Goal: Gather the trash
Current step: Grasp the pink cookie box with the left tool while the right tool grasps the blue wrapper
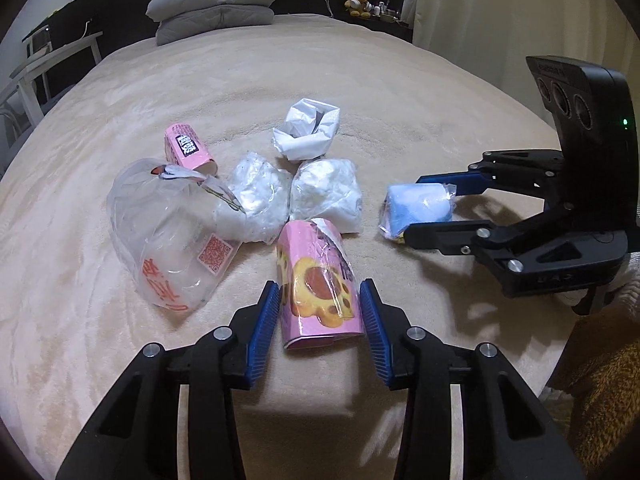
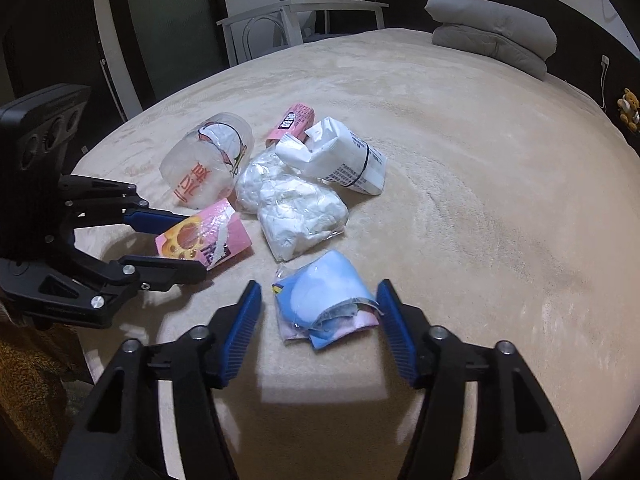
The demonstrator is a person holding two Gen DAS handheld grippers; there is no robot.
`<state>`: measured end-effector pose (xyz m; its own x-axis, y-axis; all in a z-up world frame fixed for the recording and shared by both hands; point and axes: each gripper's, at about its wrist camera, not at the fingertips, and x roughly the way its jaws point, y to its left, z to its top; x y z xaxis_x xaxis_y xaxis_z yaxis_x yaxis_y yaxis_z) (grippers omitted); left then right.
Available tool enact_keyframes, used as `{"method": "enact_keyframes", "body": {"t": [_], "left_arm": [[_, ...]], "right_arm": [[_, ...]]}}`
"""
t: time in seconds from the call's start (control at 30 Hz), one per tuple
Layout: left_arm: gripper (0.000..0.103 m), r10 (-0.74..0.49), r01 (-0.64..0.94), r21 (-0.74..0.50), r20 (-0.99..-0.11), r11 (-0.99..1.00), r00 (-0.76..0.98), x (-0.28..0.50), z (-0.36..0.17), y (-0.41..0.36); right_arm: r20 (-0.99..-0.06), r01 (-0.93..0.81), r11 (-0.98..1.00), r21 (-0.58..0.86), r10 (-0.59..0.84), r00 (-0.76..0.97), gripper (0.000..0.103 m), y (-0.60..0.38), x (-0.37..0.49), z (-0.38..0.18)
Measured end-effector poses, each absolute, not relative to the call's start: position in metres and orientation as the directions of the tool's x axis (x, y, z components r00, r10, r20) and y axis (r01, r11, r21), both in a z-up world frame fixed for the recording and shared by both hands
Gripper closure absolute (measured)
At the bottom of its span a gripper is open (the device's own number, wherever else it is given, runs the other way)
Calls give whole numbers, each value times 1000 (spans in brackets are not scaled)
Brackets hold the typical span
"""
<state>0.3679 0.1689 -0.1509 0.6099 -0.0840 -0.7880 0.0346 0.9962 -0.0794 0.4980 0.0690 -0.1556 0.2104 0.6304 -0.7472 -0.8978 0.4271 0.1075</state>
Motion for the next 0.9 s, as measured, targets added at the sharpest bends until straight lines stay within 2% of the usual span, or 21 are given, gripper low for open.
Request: {"method": "enact_keyframes", "body": {"t": [0.27, 0.57, 0.63, 0.67, 0.7, 0.9], "left_arm": [[62, -91, 20, -101, -770, 995, 631, 361, -139, 172], [62, -86, -5, -121, -740, 993, 667, 341, -126, 172], [62, -91, -9, -133, -727, 991, 681, 337, -120, 172], [62, -91, -10, -134, -721, 991, 687, 335, -118, 172], [62, -91, -10, -136, -717, 991, 691, 333, -117, 171], [62, -97, -11, -145, -711, 989, 697, 329, -114, 170]], "right_arm": [[-751, -899, 429, 86, 621, 225, 58, 69, 490, -153], [-751, -885, 447, 132, 627, 205, 63, 59, 477, -143], [-759, -883, 458, 104, 610, 227, 60, 63, 474, -148], [-765, -880, 465, 99, 601, 231, 56, 65, 473, -152], [-773, -881, 462, 99, 594, 224, 47, 67, 473, -156], [-767, -890, 450, 74, 596, 238, 48, 74, 470, -164]]}}
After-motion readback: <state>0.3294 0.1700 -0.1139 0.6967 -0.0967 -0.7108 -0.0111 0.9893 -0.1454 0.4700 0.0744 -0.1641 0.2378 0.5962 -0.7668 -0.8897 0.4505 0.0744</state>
